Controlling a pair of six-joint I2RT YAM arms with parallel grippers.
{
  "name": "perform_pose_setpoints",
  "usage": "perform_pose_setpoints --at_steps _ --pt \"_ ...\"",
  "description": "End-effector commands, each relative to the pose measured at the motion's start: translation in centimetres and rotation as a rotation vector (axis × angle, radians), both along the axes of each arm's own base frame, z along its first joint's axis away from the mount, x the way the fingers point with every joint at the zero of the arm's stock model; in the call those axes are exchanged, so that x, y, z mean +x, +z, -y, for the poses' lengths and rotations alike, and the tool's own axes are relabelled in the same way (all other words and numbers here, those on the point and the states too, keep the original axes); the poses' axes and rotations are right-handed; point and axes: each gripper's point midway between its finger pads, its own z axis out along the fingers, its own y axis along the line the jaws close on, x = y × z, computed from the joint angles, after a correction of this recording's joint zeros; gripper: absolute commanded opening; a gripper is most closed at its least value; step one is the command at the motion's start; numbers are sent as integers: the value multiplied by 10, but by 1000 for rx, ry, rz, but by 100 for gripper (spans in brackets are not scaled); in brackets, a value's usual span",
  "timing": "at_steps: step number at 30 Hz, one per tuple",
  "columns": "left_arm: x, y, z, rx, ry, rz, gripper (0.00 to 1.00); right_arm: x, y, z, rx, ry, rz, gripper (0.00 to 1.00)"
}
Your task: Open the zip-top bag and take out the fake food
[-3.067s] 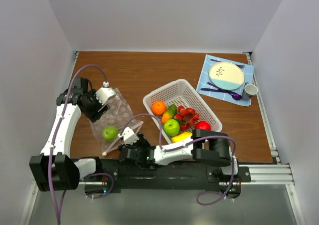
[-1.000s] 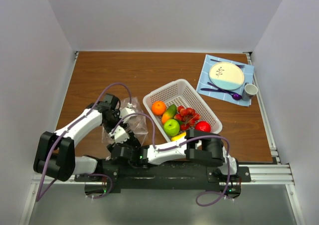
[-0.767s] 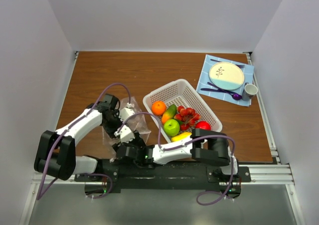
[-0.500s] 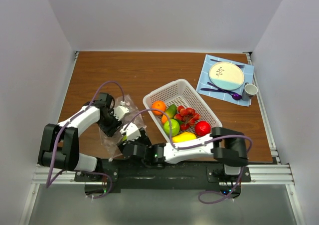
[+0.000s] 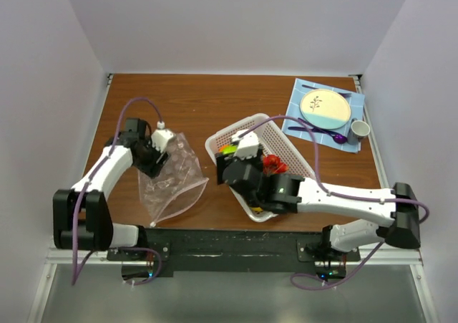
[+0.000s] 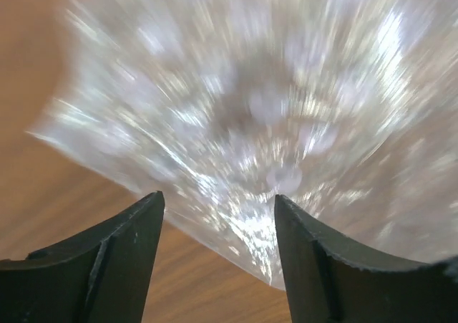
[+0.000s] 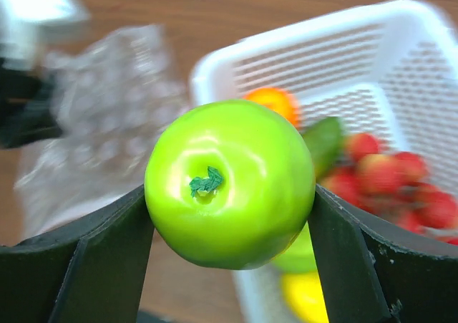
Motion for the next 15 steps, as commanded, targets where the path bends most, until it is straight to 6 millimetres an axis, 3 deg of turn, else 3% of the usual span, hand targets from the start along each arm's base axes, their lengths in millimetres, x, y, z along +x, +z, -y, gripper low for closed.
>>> perform_pose_setpoints --at_steps 1,2,4,6,7,11,15 --pt "27 101 34 -215 21 249 73 10 11 53 -86 -125 5 81" --pt "29 116 34 -222 23 280 84 11 15 58 -97 -137 9 85" --pt "21 130 34 -227 28 313 88 11 27 70 -130 -162 14 95" --pt "16 132 32 -220 26 334 91 11 39 81 -157 -189 28 99" --pt "11 137 30 -210 26 362 98 11 42 84 -163 -196 32 99" --pt "-7 122 24 -179 22 348 100 11 53 101 -215 -239 41 99" --pt "-15 122 9 -126 39 398 100 6 59 120 -275 -271 29 99"
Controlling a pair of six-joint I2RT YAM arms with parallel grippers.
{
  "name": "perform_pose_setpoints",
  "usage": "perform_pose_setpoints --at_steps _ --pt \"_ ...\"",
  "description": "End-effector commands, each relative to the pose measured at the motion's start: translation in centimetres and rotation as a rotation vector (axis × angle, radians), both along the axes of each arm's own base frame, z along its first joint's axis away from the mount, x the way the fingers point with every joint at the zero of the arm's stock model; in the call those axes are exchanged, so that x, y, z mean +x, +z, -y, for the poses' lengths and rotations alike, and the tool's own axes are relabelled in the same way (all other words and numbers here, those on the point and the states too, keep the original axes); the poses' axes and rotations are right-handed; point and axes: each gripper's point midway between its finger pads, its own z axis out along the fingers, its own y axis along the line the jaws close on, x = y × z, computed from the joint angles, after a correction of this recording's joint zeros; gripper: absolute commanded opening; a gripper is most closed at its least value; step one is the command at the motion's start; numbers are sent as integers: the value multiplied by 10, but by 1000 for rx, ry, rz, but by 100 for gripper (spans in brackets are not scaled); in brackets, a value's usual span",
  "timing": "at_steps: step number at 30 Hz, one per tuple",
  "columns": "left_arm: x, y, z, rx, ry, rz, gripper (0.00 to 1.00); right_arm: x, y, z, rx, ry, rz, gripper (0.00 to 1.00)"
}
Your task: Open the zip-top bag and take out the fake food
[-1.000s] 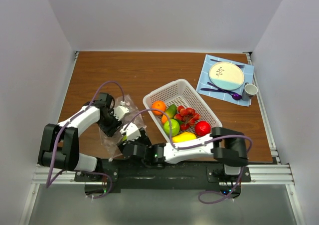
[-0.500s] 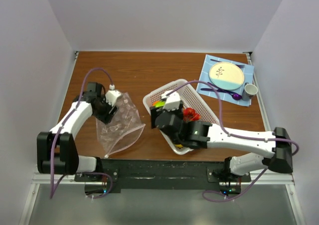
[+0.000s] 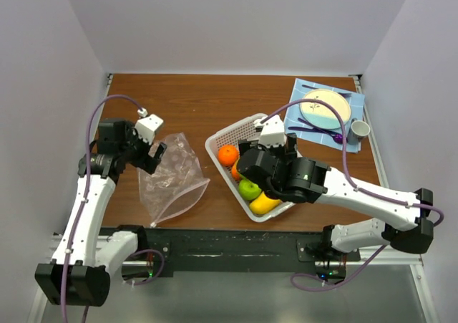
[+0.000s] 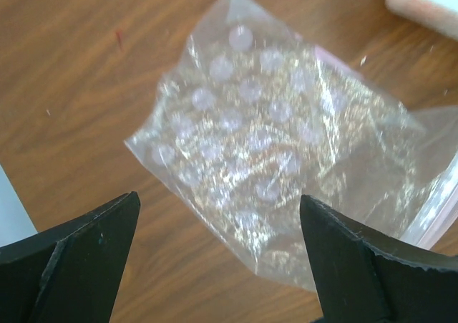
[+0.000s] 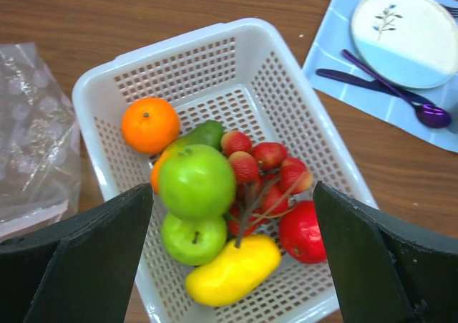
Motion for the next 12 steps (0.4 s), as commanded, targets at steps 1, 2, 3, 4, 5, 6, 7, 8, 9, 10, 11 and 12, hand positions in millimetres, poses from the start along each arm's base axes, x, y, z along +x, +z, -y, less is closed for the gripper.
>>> perform_pose_setpoints --at_steps 1,2,3,4,5,6,7,8,9,10,11,12 --pt "-16 -3 -13 40 24 27 100 -4 13 34 -83 -81 11 98" --pt "-16 -1 -14 44 28 41 100 -6 13 38 -81 -81 7 99" --pt "-15 2 -16 54 40 59 100 -8 9 44 -93 -87 0 99" --pt "-16 5 -18 58 48 77 100 -9 7 48 -90 -95 -1 99" --pt "-16 5 -19 60 55 84 100 -11 5 51 -89 -98 -3 99" --pt "-14 9 -20 61 66 103 100 -13 3 58 -75 -98 -1 99" --pt "-14 6 -21 61 70 102 100 -15 2 61 -65 -98 -1 99" --pt "-14 7 -21 56 78 106 100 -16 1 65 -53 -97 -2 99" --pt "-12 6 -22 60 83 111 100 -19 -1 71 -42 -94 -1 99" --pt "-11 5 -24 63 94 112 100 -21 -3 75 -32 -93 -5 98" --pt "-10 4 -25 64 108 111 100 -23 -4 78 -23 -94 -8 99" --pt "-7 6 -29 73 124 130 100 -26 -6 87 -6 -103 -8 99"
